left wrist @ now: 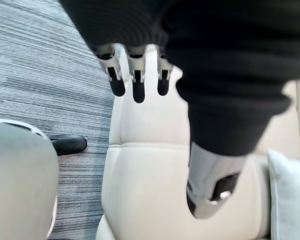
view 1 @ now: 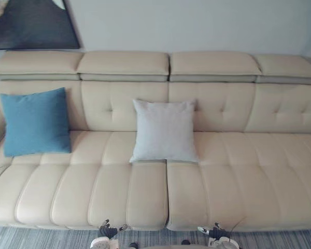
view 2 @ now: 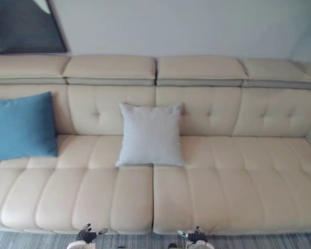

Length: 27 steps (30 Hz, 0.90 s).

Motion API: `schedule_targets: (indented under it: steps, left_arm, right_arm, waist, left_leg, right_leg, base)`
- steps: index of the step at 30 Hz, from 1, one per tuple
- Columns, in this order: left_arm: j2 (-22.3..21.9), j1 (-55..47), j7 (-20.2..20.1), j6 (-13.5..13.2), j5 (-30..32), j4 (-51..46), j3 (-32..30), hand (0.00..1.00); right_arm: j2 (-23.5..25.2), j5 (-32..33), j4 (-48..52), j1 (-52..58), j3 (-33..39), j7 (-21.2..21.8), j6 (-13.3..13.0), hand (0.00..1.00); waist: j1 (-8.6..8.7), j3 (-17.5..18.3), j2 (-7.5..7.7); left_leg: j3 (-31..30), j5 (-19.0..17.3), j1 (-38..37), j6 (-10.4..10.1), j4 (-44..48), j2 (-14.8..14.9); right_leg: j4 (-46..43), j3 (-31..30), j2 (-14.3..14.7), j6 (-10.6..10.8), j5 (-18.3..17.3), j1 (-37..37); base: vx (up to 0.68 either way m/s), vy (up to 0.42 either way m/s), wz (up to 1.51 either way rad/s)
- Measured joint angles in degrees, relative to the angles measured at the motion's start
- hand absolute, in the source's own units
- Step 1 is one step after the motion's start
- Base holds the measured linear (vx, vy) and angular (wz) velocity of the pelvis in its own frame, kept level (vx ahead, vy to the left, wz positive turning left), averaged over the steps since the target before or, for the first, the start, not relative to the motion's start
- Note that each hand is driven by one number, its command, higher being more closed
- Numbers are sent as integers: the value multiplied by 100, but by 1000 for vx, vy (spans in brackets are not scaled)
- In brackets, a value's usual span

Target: Pick up cushions and gather them together orderly.

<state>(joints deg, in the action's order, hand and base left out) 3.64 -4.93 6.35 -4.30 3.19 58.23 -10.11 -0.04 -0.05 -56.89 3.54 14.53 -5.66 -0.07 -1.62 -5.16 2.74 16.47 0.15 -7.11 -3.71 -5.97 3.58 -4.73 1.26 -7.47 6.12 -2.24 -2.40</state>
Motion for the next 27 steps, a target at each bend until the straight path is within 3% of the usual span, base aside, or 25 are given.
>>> schedule_targets:
  steps: [6,7,8,9,10,11,13,14,15,16,18,20,21,24,25,26,27]
  left_arm:
    - [118,177,5,28,8,-54,53,0]
    - [110,179,8,66,7,-143,50,0]
    - [0,227,11,87,6,-290,-2,0]
    - [-4,253,14,87,5,-326,2,0]
    - [17,245,15,84,1,-396,42,0]
    - [82,190,16,87,-4,-425,54,0]
    - [166,178,15,102,-5,-398,59,0]
    - [87,157,4,106,-5,-392,95,0]
    - [-31,89,4,109,-23,-390,103,0]
    - [-64,47,6,110,-83,-351,120,0]
    - [0,112,15,109,-119,-343,258,0]
    - [-40,226,16,95,-185,-315,286,0]
    - [-55,230,27,85,-189,-312,302,0]
    - [-50,198,57,72,-193,-242,329,0]
    - [-61,218,55,73,-214,-251,315,0]
    - [-84,253,48,73,-218,-267,237,0]
    - [-119,242,53,75,-223,-261,92,0]
  right_arm:
    - [143,-7,263,109,-176,-30,47,0]
    - [156,-9,272,100,-193,-38,43,0]
    - [122,-12,323,6,-269,-39,42,0]
    - [107,-14,350,-16,-295,-39,36,0]
    - [100,-14,337,-17,-318,-41,32,0]
    - [116,-25,200,18,-365,-38,-1,0]
    - [91,-126,115,-87,-370,-39,-13,0]
    - [-1,-182,108,-184,-369,-46,-25,0]
    - [-114,-221,76,-249,-355,-54,-29,0]
    - [-237,-224,-24,-378,-358,-95,-32,0]
    - [-272,-223,-41,-528,-367,-122,-19,0]
    - [-310,-224,-41,-634,-371,-139,-20,0]
    - [-323,-226,-41,-630,-398,-155,-16,0]
    - [-349,-224,-46,-562,-399,-167,-3,0]
    - [-367,-225,-46,-562,-362,-169,-3,0]
    - [-351,-225,-47,-552,-309,-174,1,0]
    - [-357,-230,-29,-519,-240,-189,0,0]
  waist:
    - [-26,-125,288]
    - [-24,-94,311]
    - [-41,-95,117]
    - [-21,-101,109]
    - [-16,-97,114]
    - [-19,-9,255]
    - [-62,38,350]
    - [-79,9,260]
    - [-94,4,52]
    - [-129,-5,-55]
    - [-162,-156,-64]
    - [-157,-435,-242]
    - [-145,-484,-299]
    - [-102,-474,-316]
    - [-70,-496,-235]
    - [-67,-503,-217]
    - [-72,-509,-206]
  left_leg:
    - [427,-165,120,35,422,76]
    - [582,-225,259,98,658,127]
    - [670,-259,500,155,827,360]
    - [635,-252,529,148,889,378]
    - [587,-245,519,147,927,374]
    - [535,-247,536,150,1126,334]
    - [518,-271,888,137,1755,395]
    - [394,-299,1109,-34,1797,321]
    - [393,-218,1114,93,1622,302]
    - [508,-195,1132,168,1479,324]
    - [518,-94,1396,173,1549,307]
    - [433,-66,1443,149,1728,404]
    - [374,13,1397,147,1673,413]
    - [113,474,1327,50,1182,332]
    - [-99,474,1414,24,1225,302]
    - [-354,260,1539,85,1580,283]
    - [-492,-179,1563,165,2102,247]
  right_leg:
    - [-100,424,-213,42,326,-189]
    - [87,416,-216,221,516,-153]
    - [-615,659,-177,40,258,-365]
    - [-1273,798,-242,-86,-36,-476]
    - [-2375,976,-438,-15,-514,-511]
    - [-3003,1052,-666,125,-692,-247]
    - [-2564,1093,-552,186,-686,-93]
    - [-2111,1020,-428,182,-682,93]
    - [-1760,962,-299,180,-687,227]
    - [-1385,928,-222,131,-769,312]
    - [-642,963,-175,62,-773,489]
    - [-252,1022,-33,-145,-621,747]
    - [-319,1051,-8,-147,-621,737]
    - [-569,1167,-38,-232,-672,521]
    - [-647,1254,-99,-281,-695,404]
    - [-784,1246,-167,-291,-693,251]
    - [-880,1191,-246,-298,-691,178]
  base:
    - [-35,19,-41]
    - [-1,10,-8]
    - [0,0,0]
    - [5,-7,18]
    - [50,-79,36]
    - [65,-123,31]
    - [-48,-171,12]
    - [-187,-78,-6]
    - [-208,49,-13]
    - [-124,41,-12]
    - [-164,-47,-6]
    - [-218,-48,8]
    - [-255,-40,18]
    - [-253,-31,21]
    - [-229,9,14]
    - [-176,42,-1]
    - [-140,102,-14]
